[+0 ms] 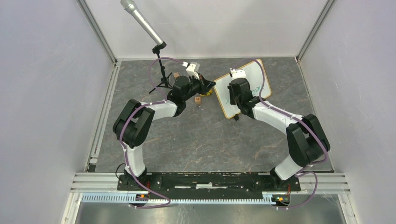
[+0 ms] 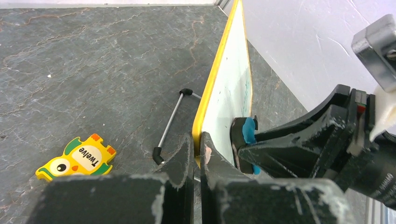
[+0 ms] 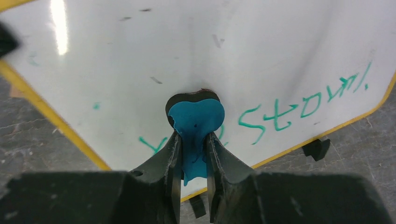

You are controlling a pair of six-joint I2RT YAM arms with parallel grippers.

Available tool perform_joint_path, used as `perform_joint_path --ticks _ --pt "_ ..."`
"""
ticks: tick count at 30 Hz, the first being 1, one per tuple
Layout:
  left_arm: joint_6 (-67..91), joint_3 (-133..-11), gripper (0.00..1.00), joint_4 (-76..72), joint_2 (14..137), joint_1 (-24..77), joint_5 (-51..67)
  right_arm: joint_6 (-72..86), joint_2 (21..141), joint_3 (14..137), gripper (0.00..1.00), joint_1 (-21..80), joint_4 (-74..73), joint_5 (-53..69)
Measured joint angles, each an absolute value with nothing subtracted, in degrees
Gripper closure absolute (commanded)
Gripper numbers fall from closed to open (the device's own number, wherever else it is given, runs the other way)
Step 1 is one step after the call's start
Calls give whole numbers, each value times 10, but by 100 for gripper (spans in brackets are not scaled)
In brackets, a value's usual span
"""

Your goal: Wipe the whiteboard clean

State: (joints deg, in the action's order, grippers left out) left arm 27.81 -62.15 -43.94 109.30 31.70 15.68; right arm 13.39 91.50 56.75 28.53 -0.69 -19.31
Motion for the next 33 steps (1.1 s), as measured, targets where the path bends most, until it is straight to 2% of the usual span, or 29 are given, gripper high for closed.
perform_joint_path --ticks 5,10,16,21,24,28,33 --pt "278 -615 98 -445 1091 317 153 129 939 638 88 331 -42 -187" --pt "278 -613 98 -450 1091 316 150 135 957 686 89 351 -17 -159" --pt "278 -611 98 -449 1091 316 149 169 928 589 90 329 102 -135" --pt "279 -609 98 -454 1091 316 150 213 861 399 89 295 207 -117" --pt "279 -608 98 -463 1091 318 152 243 841 326 89 253 235 -82" --pt "279 -608 98 -470 1090 322 151 252 844 335 89 246 228 -62" --pt "279 -604 98 -474 1090 322 138 238 859 393 89 279 152 -107"
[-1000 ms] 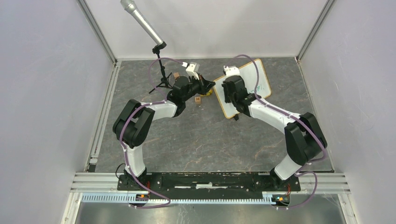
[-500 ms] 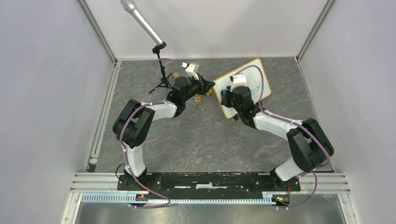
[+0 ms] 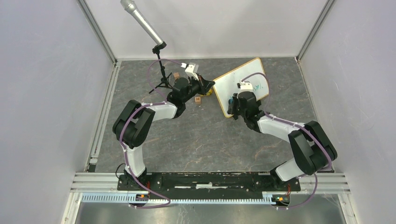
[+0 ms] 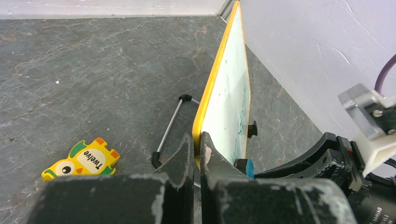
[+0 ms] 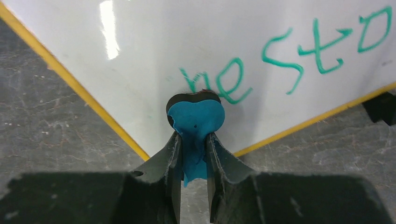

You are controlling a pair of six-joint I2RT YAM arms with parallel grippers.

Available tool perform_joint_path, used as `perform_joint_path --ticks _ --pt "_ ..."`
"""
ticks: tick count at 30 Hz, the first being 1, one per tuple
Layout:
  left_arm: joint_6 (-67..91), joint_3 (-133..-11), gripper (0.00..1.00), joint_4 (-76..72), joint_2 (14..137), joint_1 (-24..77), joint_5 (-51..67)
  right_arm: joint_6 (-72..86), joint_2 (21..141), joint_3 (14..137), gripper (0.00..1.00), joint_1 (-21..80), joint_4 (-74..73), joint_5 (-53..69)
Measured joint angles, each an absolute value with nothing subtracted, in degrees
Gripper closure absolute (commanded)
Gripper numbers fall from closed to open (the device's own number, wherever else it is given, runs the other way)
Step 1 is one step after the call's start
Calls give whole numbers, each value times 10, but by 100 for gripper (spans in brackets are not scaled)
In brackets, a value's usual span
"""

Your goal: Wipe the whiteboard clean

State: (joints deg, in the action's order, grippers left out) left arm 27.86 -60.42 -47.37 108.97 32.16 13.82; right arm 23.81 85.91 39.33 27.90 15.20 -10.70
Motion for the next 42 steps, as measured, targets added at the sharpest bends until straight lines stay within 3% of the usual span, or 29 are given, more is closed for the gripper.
perform_joint_path --ticks 10,21,35,42 --pt "278 -599 98 -470 1087 322 131 238 897 510 89 300 158 -95" --pt "278 -601 98 -460 1087 322 126 331 883 334 89 166 336 20" --pt "278 -605 98 -453 1085 320 126 306 894 462 87 267 233 -66" --pt "278 -614 98 -437 1085 321 126 327 896 392 87 209 326 -21"
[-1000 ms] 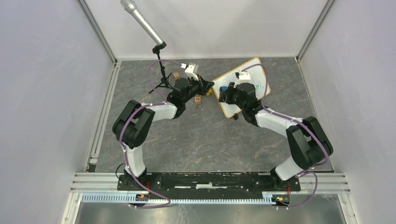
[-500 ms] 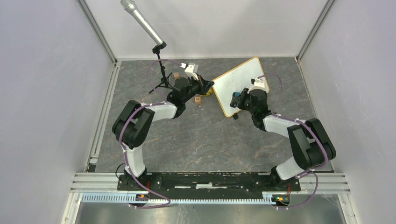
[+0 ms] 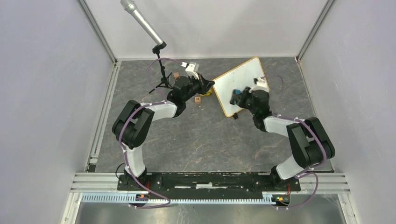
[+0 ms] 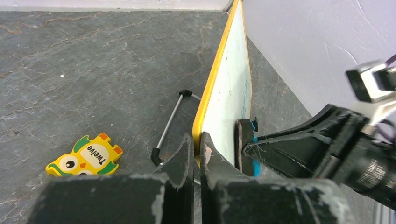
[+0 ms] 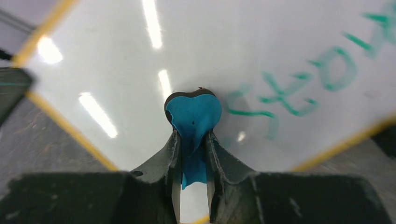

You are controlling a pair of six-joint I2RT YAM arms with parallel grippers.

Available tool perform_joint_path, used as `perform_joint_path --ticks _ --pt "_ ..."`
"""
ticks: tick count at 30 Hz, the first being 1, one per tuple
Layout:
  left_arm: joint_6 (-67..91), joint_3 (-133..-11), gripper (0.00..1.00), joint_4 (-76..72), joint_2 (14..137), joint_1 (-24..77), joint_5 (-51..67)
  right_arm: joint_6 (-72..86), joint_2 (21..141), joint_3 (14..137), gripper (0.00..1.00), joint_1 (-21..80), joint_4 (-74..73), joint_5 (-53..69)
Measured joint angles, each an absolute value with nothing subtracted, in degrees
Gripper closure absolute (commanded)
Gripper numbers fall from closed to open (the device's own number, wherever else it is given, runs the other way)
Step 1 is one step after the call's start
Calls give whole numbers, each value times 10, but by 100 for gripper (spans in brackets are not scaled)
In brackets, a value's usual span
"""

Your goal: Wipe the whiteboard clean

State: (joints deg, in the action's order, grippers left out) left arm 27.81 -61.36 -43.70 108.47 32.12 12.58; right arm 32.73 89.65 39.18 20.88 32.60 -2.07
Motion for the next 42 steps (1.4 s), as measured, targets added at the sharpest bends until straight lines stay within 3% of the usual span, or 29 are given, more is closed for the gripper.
perform_joint_path --ticks 6,16,21,32,42 --pt "278 -617 98 -434 1085 322 130 343 902 322 88 115 347 13" --pt "278 -618 98 -430 1085 322 126 252 899 416 87 195 240 -79" --pt "278 -620 98 -436 1085 322 142 238 901 487 87 224 257 -58" --pt "278 -621 98 -430 1085 322 141 279 926 386 88 104 309 -31" --pt "278 -621 98 -428 1085 319 146 239 904 456 86 206 270 -63"
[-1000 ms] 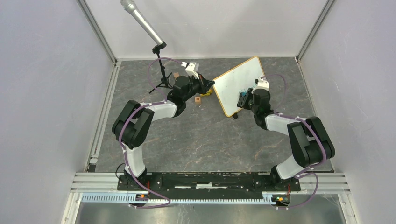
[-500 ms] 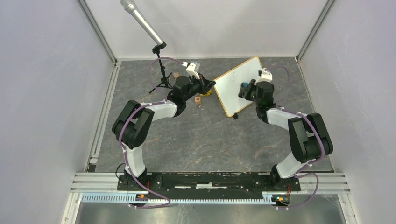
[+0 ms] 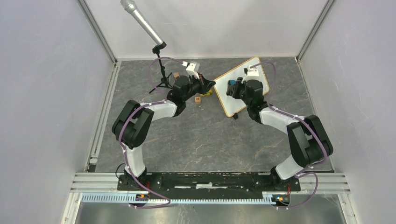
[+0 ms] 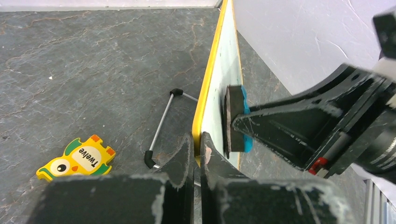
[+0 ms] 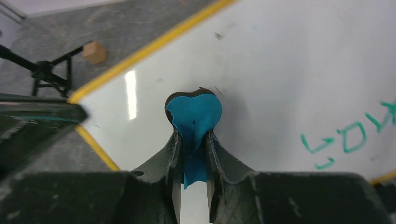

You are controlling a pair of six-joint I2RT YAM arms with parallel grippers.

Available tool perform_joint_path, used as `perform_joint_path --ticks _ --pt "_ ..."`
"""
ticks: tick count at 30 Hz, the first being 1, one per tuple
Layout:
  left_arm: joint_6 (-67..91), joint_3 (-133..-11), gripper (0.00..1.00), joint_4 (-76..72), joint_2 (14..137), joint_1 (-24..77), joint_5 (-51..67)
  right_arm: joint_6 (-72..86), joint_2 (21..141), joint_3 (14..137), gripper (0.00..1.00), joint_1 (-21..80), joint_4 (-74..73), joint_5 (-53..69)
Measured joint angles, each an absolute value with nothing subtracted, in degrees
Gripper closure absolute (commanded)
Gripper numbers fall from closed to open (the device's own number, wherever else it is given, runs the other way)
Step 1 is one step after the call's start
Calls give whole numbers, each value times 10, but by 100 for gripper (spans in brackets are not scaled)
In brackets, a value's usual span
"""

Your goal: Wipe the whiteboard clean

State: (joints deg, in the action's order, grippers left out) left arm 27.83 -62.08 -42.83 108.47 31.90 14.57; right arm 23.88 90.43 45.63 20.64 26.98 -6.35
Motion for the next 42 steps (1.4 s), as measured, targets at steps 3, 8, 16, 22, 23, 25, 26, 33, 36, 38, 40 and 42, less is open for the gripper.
perform_joint_path --ticks 3,8,16,22,23,25,26,33,36,38,40,42 --pt "278 -621 98 -430 1085 319 151 237 908 491 86 215 269 -47" --pt "278 -622 98 -429 1084 319 151 248 922 481 86 147 289 -34" --pt "278 -622 98 -425 1084 319 151 261 943 411 86 69 282 -19" --pt "278 -622 98 -424 1084 319 151 261 933 425 85 87 274 -4" --pt "278 -622 98 -424 1084 319 151 261 930 435 85 96 271 2" --pt "278 -623 98 -424 1084 319 152 267 928 469 86 115 273 18" --pt "278 -623 98 -424 1084 319 152 269 928 488 86 122 273 26" --pt "278 -626 98 -417 1084 319 152 291 947 518 87 101 336 52" --pt "277 -627 98 -411 1083 319 150 305 971 461 87 65 348 65" --pt "278 -627 98 -407 1082 317 150 311 967 426 86 43 357 68" --pt "278 -627 98 -407 1081 317 151 315 966 401 86 25 354 68" --pt "278 -627 98 -406 1081 317 151 314 965 398 86 19 345 70"
